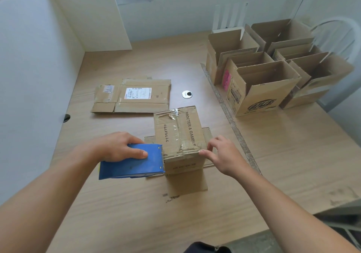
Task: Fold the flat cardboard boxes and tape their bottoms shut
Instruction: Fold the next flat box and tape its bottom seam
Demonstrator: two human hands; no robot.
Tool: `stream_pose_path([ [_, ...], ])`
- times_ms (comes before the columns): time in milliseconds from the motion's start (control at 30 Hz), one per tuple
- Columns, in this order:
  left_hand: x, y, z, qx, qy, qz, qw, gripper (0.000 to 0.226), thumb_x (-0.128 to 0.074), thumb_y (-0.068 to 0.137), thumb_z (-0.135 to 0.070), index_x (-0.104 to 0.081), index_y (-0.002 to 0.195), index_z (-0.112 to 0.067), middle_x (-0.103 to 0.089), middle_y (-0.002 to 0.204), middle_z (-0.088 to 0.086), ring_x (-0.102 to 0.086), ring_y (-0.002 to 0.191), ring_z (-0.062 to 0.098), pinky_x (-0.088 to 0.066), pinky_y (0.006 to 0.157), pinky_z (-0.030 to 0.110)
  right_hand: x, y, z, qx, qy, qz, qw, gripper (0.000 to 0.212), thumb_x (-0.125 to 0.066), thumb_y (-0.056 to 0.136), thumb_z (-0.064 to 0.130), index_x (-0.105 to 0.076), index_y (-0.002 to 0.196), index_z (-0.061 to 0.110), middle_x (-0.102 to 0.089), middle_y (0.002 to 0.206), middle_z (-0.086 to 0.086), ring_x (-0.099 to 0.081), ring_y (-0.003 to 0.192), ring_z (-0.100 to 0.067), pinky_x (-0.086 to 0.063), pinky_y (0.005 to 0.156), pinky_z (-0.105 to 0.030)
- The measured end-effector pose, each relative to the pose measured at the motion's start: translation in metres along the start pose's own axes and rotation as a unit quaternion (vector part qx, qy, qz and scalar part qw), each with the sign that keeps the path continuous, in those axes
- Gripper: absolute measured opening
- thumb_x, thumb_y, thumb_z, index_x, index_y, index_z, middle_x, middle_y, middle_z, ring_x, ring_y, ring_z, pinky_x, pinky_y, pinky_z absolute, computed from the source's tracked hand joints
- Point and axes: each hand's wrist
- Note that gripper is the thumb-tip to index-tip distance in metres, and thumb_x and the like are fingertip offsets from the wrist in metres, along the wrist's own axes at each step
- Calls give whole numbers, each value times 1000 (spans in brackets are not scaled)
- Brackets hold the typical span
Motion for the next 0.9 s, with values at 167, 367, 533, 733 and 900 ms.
stream_pose_path([
  [167,1,1,-1,-2,-7,5,1000,30,-60,89,-57,-65,117,-48,-69,109,-16,-62,101,8,-49,96,37,-1,5,-13,164,-84,-46,982,35,-69,89,36,-60,76,4,-58,97,-9,-51,94,-31,-47,83,-49],
  [367,-4,1,2,-12,-40,3,999,28,-60,90,-56,-65,117,-48,-69,108,-17,-63,99,7,-49,94,35,-1,18,-15,306,-216,-137,917,50,-72,85,31,-55,131,21,-48,137,-15,-44,130,-40,-43,102,-55],
  [533,-6,3,6,-22,-45,-1,999,28,-61,88,-57,-66,115,-50,-68,104,-22,-61,96,1,-48,85,26,-6,38,17,354,-265,20,897,64,-54,95,50,-36,152,28,-28,161,-2,-16,151,-30,-14,121,-50],
  [733,-15,6,17,-57,-71,-17,996,16,-61,90,-55,-61,105,-58,-67,104,-24,-61,97,2,-47,82,25,-20,43,28,332,-308,-1,891,64,-31,95,61,-41,150,30,-38,157,4,-35,145,-23,-29,118,-46],
  [900,-17,0,30,-89,-119,-17,989,33,-57,79,-63,-61,112,-57,-68,107,-23,-62,99,1,-48,90,28,-22,47,24,365,-319,-52,873,63,-35,94,60,-52,144,26,-48,150,2,-48,136,-24,-42,109,-47],
])
Point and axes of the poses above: each hand's wrist, its own y-axis towards the middle knuckle, its own x-axis out of the back of the hand, z = x × y
